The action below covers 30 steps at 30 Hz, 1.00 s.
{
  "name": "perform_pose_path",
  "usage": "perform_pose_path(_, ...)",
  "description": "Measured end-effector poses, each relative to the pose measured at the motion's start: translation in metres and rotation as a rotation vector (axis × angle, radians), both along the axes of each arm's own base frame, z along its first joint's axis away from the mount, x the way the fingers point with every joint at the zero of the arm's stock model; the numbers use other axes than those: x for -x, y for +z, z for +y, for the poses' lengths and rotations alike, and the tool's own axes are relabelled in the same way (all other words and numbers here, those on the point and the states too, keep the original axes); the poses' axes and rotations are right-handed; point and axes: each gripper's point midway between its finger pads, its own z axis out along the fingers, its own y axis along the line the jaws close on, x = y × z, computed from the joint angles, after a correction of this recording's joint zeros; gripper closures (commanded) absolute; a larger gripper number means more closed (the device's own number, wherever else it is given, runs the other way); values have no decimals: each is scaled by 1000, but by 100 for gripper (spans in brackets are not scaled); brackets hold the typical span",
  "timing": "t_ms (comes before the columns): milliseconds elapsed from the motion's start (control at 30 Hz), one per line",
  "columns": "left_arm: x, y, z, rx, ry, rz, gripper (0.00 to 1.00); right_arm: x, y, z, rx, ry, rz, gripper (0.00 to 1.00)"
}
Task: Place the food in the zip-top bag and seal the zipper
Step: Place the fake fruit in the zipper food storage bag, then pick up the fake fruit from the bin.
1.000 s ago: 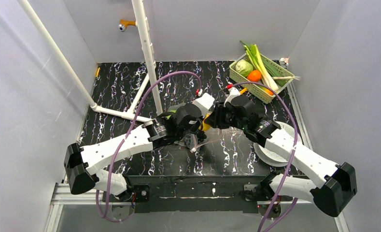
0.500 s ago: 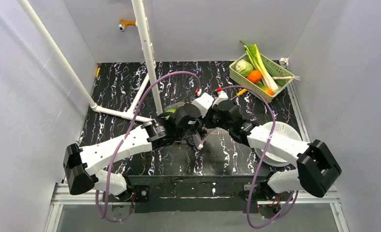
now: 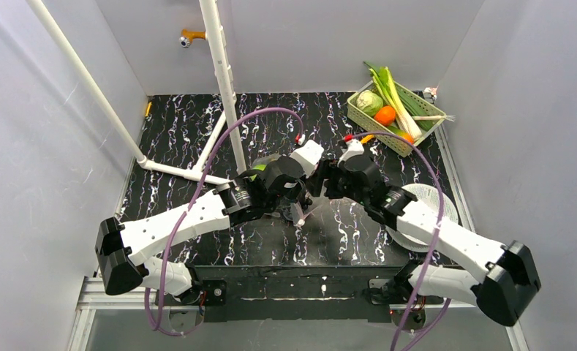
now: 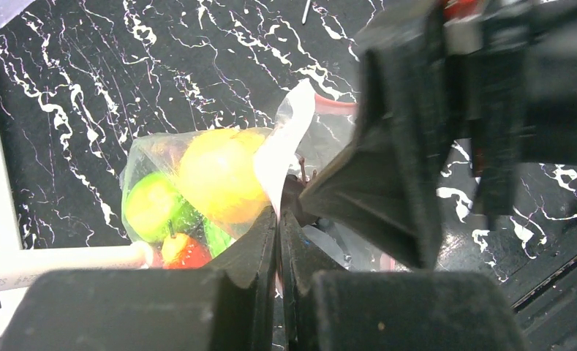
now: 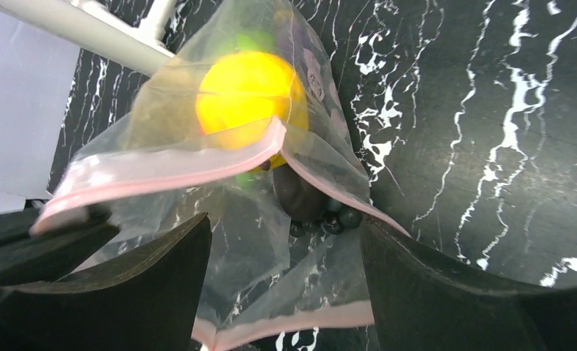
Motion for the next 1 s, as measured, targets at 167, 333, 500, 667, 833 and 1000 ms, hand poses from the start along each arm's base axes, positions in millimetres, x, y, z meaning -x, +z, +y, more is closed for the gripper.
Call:
perform_pose_path(167,0,0,0,1,-2,2,100,6,22,-25,20,-47,-67,19)
perform_pose_path(333,1,0,-1,4,-3,4,100,7,26,-50,90,-109,-110,14)
perform_pose_path(500,1,0,-1,4,-4,5,100,3,32,-76,183,-182,-154,4)
perform_pose_path(667,1,0,-1,5,-4,6,100,-4,44,-101,250,-274,-223,2)
perform_pose_path(833,2,-1,-2,7,-6,10,100,-11,48,-117,298,-346,-263,2)
perform_pose_path(1000,2,-2,-3,9,-10,16,100,-23,39,-122,352,-397,-256,2)
